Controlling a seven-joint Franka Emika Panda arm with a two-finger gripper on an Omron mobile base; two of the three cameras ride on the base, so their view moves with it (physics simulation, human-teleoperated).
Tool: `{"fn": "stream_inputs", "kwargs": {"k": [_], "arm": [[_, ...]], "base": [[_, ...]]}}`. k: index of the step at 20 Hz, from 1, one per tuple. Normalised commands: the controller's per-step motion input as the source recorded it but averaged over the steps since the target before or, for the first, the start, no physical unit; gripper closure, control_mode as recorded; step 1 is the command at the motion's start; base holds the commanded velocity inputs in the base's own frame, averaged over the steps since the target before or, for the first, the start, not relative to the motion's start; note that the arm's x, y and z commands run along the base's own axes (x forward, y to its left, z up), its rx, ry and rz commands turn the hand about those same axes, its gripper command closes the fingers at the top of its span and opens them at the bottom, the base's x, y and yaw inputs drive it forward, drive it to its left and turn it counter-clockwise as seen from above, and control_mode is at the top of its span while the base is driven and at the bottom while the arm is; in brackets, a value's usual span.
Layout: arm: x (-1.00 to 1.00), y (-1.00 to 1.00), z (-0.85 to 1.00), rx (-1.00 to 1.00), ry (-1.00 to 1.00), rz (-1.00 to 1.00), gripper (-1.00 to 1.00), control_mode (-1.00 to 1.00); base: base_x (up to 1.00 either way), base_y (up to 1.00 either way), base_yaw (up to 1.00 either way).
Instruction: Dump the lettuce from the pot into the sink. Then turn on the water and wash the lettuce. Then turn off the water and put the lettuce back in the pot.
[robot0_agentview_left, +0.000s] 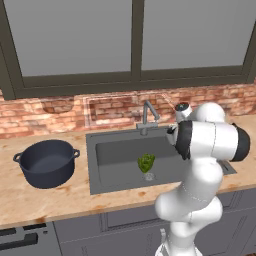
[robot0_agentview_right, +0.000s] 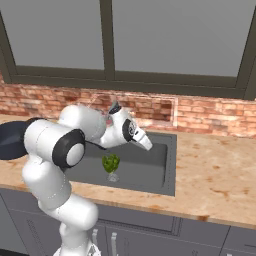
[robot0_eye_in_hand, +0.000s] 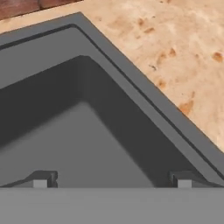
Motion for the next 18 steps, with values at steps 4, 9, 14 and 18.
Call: {"fn": "stream_inputs", "kwargs": {"k": [4, 9, 14, 18], "arm": [[0.0, 0.0, 1.0, 0.0, 0.27, 0.0, -1.0, -1.0], [-0.22, -0.11, 1.0, 0.04, 0.27, 0.0, -1.0, -1.0], [-0.01, -0.4, 0.38, 0.2, 0.16, -0.05, -1.0, -1.0], [0.15, -0.24, 0.0, 0.16, 0.2, 0.0, -1.0, -1.0]], "base": [[0.0, 0.0, 0.0], [0.0, 0.0, 0.0], [0.0, 0.0, 0.0], [0.0, 0.0, 0.0]]}}
